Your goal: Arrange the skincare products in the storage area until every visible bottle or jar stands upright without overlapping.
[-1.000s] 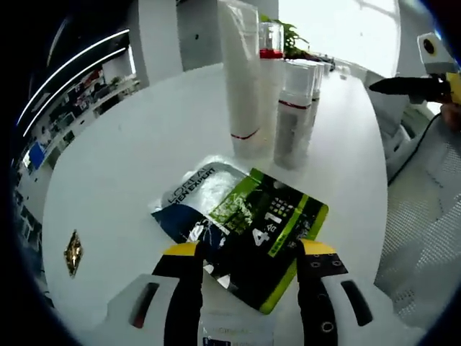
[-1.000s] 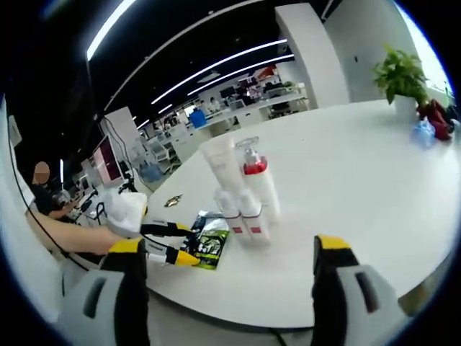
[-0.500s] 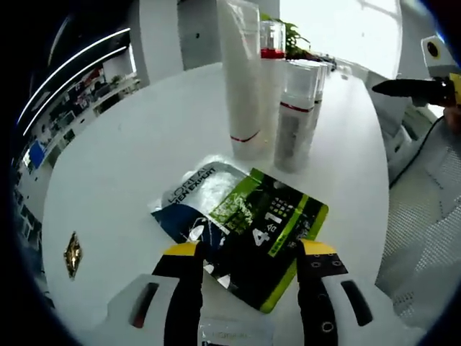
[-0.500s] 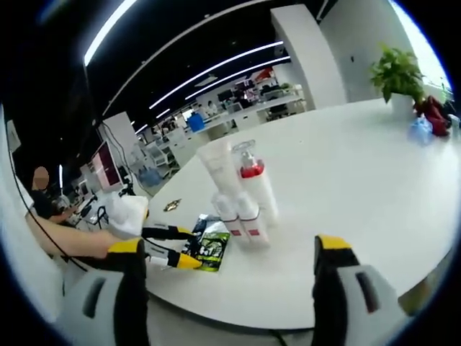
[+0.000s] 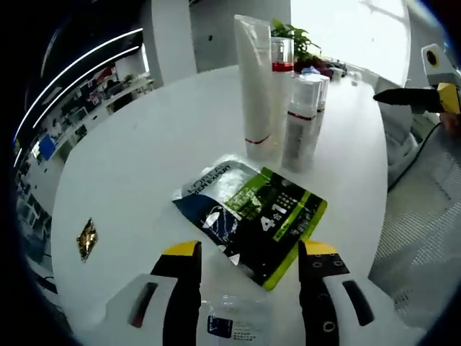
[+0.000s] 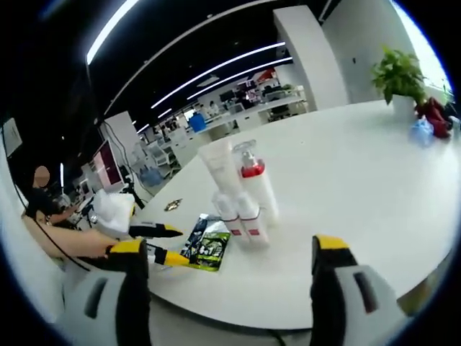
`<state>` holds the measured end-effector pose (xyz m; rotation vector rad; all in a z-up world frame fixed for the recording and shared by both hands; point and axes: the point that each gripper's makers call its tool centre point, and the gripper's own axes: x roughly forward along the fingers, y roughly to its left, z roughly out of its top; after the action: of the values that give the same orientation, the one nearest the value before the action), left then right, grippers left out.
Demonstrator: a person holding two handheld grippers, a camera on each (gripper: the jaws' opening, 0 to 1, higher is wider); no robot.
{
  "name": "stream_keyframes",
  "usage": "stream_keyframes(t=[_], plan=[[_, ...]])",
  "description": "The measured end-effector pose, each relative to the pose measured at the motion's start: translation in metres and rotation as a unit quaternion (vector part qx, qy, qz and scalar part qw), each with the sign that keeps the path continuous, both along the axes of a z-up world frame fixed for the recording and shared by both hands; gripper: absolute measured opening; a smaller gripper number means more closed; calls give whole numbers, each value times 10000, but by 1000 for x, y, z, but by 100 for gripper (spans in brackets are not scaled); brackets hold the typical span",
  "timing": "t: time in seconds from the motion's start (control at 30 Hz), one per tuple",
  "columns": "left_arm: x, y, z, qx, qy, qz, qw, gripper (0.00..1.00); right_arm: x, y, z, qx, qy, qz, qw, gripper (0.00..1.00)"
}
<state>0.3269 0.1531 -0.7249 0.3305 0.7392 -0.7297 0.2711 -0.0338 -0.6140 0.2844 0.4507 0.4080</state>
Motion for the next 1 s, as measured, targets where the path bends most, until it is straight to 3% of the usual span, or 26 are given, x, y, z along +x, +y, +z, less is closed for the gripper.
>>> stream_keyframes(t=[0.6, 0.83, 1.0], plan=[[-34, 44, 40, -338, -55, 794, 9963, 70, 1, 0, -1, -316, 88, 34, 9995, 100], [-41, 62, 44, -406, -49, 1139, 9927, 77, 13, -17, -3, -1101, -98, 176, 9937, 100], [-47, 71, 51, -450, -74, 1303, 9904, 80, 15, -24, -2, -1090, -145, 111, 9939, 100]])
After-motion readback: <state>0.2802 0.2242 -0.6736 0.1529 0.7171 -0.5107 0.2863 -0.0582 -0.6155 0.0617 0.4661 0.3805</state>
